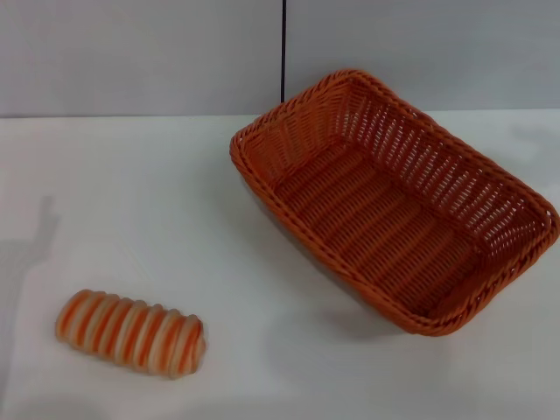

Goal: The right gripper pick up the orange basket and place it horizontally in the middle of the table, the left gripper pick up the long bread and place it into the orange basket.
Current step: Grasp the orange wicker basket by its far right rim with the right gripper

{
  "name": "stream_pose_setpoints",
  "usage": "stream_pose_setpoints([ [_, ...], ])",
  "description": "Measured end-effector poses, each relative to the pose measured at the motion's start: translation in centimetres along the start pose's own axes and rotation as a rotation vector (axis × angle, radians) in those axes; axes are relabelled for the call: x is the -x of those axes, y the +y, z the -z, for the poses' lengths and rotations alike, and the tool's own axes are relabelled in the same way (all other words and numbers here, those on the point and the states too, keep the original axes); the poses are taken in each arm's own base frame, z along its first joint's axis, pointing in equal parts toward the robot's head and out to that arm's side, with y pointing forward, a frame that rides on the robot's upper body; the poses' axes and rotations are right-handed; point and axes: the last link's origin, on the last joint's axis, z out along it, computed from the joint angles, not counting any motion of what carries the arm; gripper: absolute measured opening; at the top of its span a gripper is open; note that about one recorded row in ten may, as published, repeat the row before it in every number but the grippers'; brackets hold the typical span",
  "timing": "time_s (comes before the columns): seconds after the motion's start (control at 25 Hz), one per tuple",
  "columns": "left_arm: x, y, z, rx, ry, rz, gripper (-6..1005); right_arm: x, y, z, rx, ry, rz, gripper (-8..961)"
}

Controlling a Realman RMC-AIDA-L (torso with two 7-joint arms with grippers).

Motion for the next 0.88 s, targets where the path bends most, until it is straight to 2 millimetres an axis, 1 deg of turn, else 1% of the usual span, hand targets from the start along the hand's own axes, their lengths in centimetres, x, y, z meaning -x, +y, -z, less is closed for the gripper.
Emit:
stream_pose_setpoints([
  [0.04, 0.0, 0.0, 0.0, 0.000, 0.000, 0.000, 837, 0.0, 0.0, 0.0, 0.000, 0.000, 0.000, 798],
  [0.16, 0.1, 0.1, 0.2, 0.003, -0.011, 0.003, 836, -0.2, -0.1, -2.0, -0.010, 0.126, 0.011, 797],
  [0.2, 0.1, 0.1, 0.3, 0.005, -0.014, 0.004, 836, -0.2, -0.1, -3.0, -0.024, 0.181, 0.017, 797],
  [0.24, 0.1, 0.1, 0.3, 0.005, -0.014, 0.004, 836, -0.2, -0.1, -3.0, -0.024, 0.181, 0.017, 797],
  [0.36, 0.2, 0.1, 0.4, 0.003, -0.027, 0.005, 836, -0.4, -0.3, -4.2, -0.051, 0.244, 0.037, 797],
  [0.4, 0.3, 0.1, 0.4, 0.003, -0.031, 0.005, 835, -0.4, -0.4, -4.9, -0.059, 0.277, 0.050, 797],
  [0.44, 0.3, 0.1, 0.4, 0.003, -0.031, 0.005, 835, -0.4, -0.4, -4.9, -0.059, 0.277, 0.050, 797],
  [0.56, 0.4, 0.1, 0.5, 0.004, -0.041, 0.007, 835, -0.5, -0.8, -6.0, -0.081, 0.327, 0.057, 797],
  [0.6, 0.5, 0.1, 0.5, 0.005, -0.042, 0.007, 835, -0.8, -1.2, -6.6, -0.107, 0.359, 0.058, 797],
  [0.68, 0.5, 0.2, 0.5, 0.009, -0.046, 0.009, 834, -1.0, -1.4, -6.8, -0.122, 0.372, 0.057, 797],
  [0.8, 0.5, 0.2, 0.6, 0.010, -0.049, 0.010, 834, -1.8, -2.0, -7.5, -0.144, 0.407, 0.053, 798],
  [0.88, 0.5, 0.2, 0.6, 0.008, -0.051, 0.009, 834, -1.9, -2.0, -7.6, -0.142, 0.411, 0.053, 798],
])
